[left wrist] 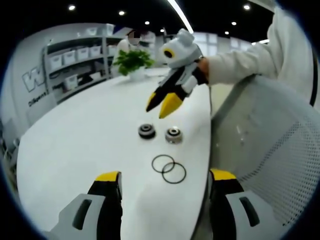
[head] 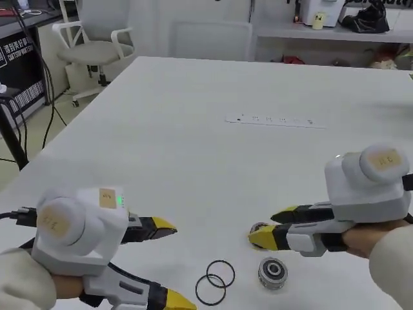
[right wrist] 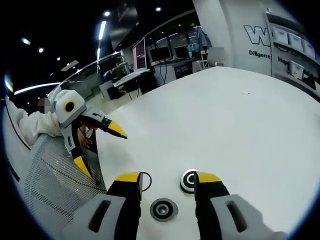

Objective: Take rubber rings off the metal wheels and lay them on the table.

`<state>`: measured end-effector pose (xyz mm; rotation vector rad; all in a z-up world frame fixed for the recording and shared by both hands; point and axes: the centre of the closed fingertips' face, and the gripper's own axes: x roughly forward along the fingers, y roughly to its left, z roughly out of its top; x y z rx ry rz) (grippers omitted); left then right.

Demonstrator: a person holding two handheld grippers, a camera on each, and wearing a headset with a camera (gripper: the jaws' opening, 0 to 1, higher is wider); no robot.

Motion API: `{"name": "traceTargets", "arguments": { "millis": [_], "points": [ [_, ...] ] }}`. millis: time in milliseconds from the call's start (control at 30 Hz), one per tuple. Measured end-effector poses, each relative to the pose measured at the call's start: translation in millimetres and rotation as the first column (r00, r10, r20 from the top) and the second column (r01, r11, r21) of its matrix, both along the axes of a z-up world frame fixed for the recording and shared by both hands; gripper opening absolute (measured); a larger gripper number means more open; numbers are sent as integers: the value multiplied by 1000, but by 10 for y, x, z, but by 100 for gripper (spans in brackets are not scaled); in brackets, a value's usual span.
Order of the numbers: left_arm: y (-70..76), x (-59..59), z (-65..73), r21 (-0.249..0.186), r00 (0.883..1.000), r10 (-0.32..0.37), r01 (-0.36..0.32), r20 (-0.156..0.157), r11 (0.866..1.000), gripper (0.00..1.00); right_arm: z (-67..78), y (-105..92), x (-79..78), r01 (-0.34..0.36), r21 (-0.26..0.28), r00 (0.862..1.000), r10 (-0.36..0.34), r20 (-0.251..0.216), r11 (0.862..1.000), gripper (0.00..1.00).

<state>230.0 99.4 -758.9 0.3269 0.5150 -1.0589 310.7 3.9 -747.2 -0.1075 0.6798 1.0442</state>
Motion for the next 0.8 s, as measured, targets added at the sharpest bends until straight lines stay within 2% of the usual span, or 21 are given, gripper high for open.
{"name": "traceTargets", "arguments": {
  "millis": [100, 200, 300, 433, 567, 667, 733, 800],
  "points": [
    [-1, 21, 6, -10, 1000, 4, -4, -4, 1000, 72, -37, -119, 77, 30, 1, 1000, -30, -11, 1000, 38],
    [-4, 29, 12, -18, 1000, 8, -8, -8, 1000, 72, -72, -242, 129, 51, -18, 999, -51, -7, 999, 38],
    [-9, 38, 29, -22, 1000, 12, -12, -7, 1000, 72, -38, -328, 176, 91, 15, 996, -91, -21, 996, 38],
    [-23, 75, 94, -29, 1000, 18, -18, -2, 999, 73, -1, -398, 220, 123, 35, 992, -123, -18, 992, 39],
    [-38, 121, 209, -43, 1000, 19, -19, 3, 999, 74, 2, -421, 229, 137, 45, 990, -137, -20, 989, 38],
    [-44, 184, 303, -38, 1000, 14, -13, 22, 999, 75, 3, -420, 216, 131, 49, 991, -131, -16, 990, 38],
    [-56, 239, 384, -38, 999, 8, -7, 34, 999, 76, -16, -444, 222, 138, 39, 990, -138, -13, 990, 38],
    [-95, 282, 508, -64, 999, -3, 6, 44, 998, 77, -63, -495, 237, 152, 19, 988, -151, -10, 988, 38]
  ]
}}
